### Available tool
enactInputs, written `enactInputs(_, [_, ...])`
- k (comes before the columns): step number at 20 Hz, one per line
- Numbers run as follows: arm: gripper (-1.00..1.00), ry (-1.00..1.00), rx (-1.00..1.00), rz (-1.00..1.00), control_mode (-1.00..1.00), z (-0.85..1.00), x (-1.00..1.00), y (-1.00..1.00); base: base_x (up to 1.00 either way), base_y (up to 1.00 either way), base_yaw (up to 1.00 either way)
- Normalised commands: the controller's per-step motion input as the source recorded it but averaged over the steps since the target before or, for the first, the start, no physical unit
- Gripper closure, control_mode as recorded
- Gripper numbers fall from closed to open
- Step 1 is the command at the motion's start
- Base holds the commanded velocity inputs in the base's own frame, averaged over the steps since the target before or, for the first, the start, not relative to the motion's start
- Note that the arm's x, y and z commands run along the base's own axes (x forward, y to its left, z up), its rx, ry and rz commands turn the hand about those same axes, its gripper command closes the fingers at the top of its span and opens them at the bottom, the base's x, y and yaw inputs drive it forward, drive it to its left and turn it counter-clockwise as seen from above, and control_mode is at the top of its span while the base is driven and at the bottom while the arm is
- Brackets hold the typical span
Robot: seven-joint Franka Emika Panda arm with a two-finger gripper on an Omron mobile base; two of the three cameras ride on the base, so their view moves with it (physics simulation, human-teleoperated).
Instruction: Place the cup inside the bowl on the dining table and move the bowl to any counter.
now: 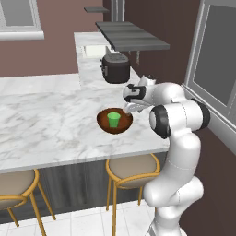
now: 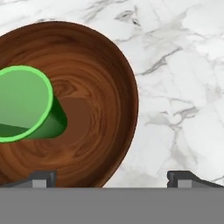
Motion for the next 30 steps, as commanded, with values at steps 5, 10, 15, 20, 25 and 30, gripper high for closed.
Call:
enactInputs(5, [-1.0, 0.0, 0.0, 0.0, -1.0, -0.02, 0.16, 0.0, 0.0, 0.0, 0.0])
enactInputs(10, [-1.0, 0.0, 0.0, 0.0, -1.0, -0.09, 0.18, 0.0, 0.0, 0.0, 0.0])
enactInputs(15, [-1.0, 0.01, 0.0, 0.0, -1.0, -0.13, 0.05, 0.0, 0.0, 0.0, 0.0])
enactInputs(20, [-1.0, 0.0, 0.0, 0.0, -1.0, -0.14, 0.0, 0.0, 0.0, 0.0, 0.0])
enactInputs(25, [-1.0, 0.02, 0.0, 0.0, -1.0, -0.12, 0.0, 0.0, 0.0, 0.0, 0.0])
enactInputs(30, [-1.0, 0.02, 0.0, 0.0, -1.0, -0.08, 0.0, 0.01, 0.0, 0.0, 0.0])
